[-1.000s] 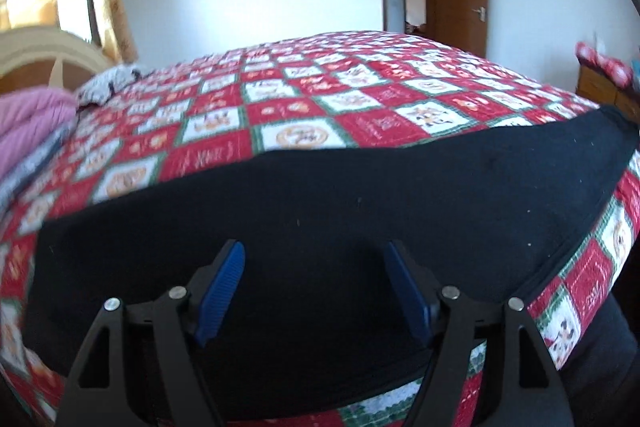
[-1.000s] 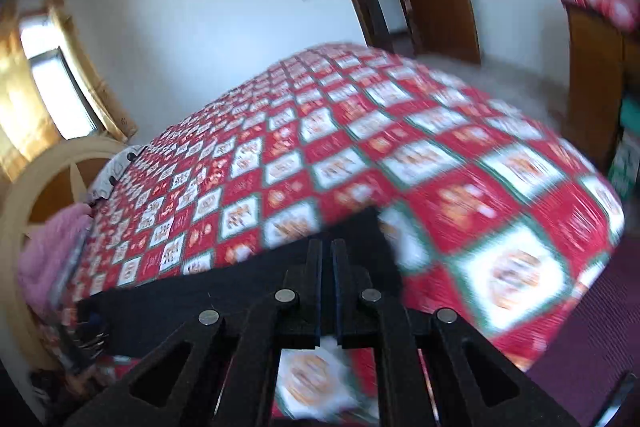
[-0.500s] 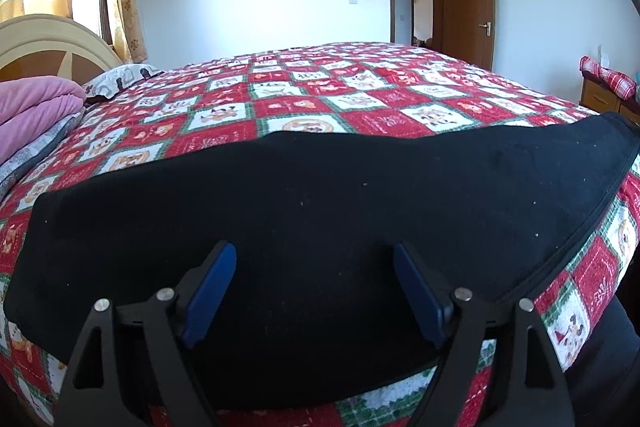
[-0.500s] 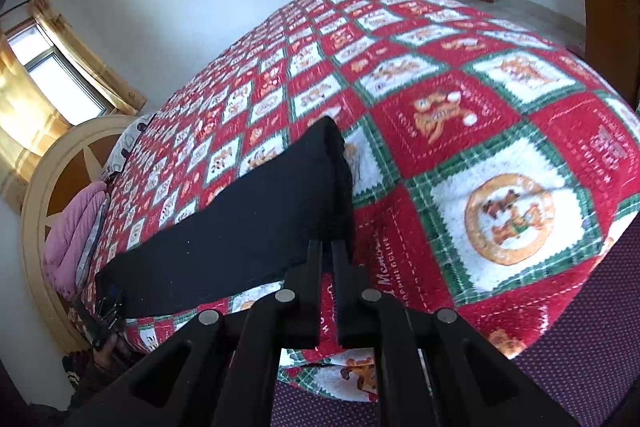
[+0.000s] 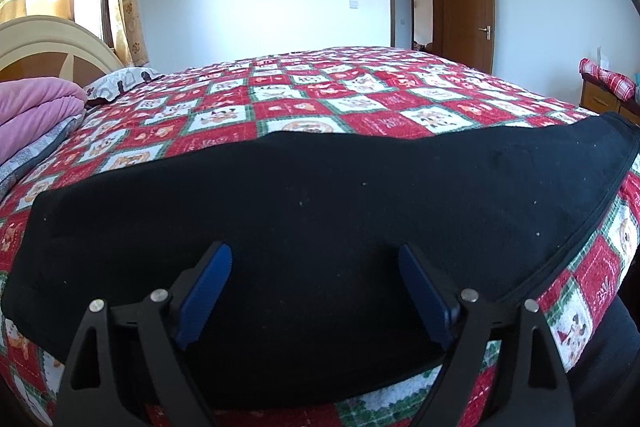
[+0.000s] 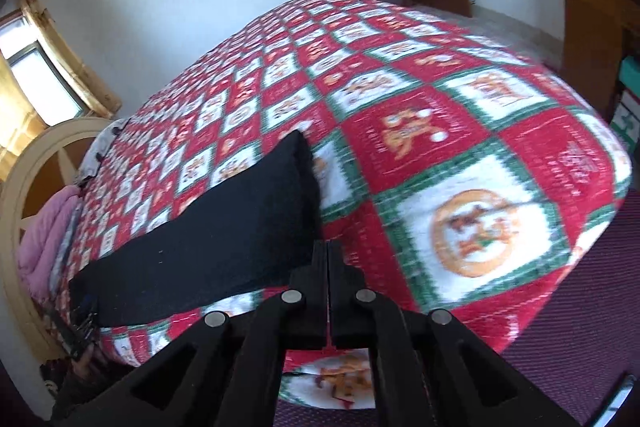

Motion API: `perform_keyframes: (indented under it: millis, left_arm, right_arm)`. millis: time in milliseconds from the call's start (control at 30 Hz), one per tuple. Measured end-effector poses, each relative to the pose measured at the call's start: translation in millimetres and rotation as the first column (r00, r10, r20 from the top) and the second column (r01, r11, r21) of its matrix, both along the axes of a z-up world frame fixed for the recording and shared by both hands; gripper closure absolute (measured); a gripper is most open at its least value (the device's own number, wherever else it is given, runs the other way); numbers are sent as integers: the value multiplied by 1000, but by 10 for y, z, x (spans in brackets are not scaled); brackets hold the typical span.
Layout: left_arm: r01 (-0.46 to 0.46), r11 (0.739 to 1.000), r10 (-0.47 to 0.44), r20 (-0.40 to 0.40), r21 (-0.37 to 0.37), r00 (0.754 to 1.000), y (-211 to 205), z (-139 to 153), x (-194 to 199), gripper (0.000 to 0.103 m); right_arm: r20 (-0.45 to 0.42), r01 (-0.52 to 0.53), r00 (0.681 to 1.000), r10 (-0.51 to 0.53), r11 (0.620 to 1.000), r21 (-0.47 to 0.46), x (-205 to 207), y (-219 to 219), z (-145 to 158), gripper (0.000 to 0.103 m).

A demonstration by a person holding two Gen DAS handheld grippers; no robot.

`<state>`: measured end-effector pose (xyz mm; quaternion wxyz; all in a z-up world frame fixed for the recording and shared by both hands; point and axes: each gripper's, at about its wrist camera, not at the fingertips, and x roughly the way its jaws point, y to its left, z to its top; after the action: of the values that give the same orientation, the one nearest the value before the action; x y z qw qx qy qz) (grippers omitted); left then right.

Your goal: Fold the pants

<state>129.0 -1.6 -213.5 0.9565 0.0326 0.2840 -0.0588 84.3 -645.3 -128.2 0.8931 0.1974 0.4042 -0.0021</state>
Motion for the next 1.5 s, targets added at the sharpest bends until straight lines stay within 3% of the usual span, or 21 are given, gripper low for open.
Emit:
perform_keyframes:
  millis: [167,200,233,267,367,567,667,700,833,933,1033,1167,1333,1400,1500]
  left_arm:
    - [0,1000,0,0,-1,1000,2,-2,-1,14]
    - [0,1000,0,0,-1,1000,2,-3,-1,14]
    - [0,1000,0,0,-2,1000,2,-3,-1,13]
    - [0,1000,0,0,-1,1000,2,-3,0,13]
    - [0,1000,0,0,-1,1000,3,-3,-1,13]
    - [0,1000,0,0,-1,1000,4,-6,-1,12]
    - [-1,1000,1,0,0,1000,-3,-5,-2,11]
    - [0,1000,0,0,0,1000,-2,-6,-1,11]
    - [-1,1000,1,1,-1,1000,-3,-7,-2,10]
    - [1,1000,-1,1,-2,1000,-2,-10,-1,10]
    - [1,1000,-1,1,-2,1000,-2,-10,-2,9]
    - [0,1000,0,1,-2,1000,0,-11,-3,9]
    - [2,1000,-2,1,-2,1000,-15,-19,-4,8]
    - [2,1000,-2,2,-2,1000,-13,-19,-3,8]
    - [2,1000,-2,2,-1,1000,-13,-20,-4,7]
  right_arm:
    - [35,-66,997,61,989,134,5,-103,-44,101]
    - [24,-86,996,83,988,131,26,-60,-70,95]
    - [5,-98,995,98,989,111,45,-17,-92,79]
    - [-19,-108,994,110,991,73,60,42,-117,70]
    - [-10,-124,992,125,989,76,66,92,-123,60]
    - [7,-118,993,118,989,88,61,60,-140,62]
    - [7,-124,992,124,990,68,54,83,-143,82]
    - [8,-131,991,131,989,69,55,92,-148,96]
    - [1,-122,993,122,992,10,65,146,-126,99]
    - [29,-49,998,50,998,-35,22,88,-7,100]
    - [38,-39,998,41,998,-57,-7,86,61,100]
    - [-22,-5,1000,2,994,-112,75,67,-77,100]
    - [-1,-7,1000,7,1000,-15,63,-53,-104,96]
    - [5,57,998,-57,998,-17,43,-132,-73,94]
    - [50,92,994,-92,996,20,-30,-203,17,82]
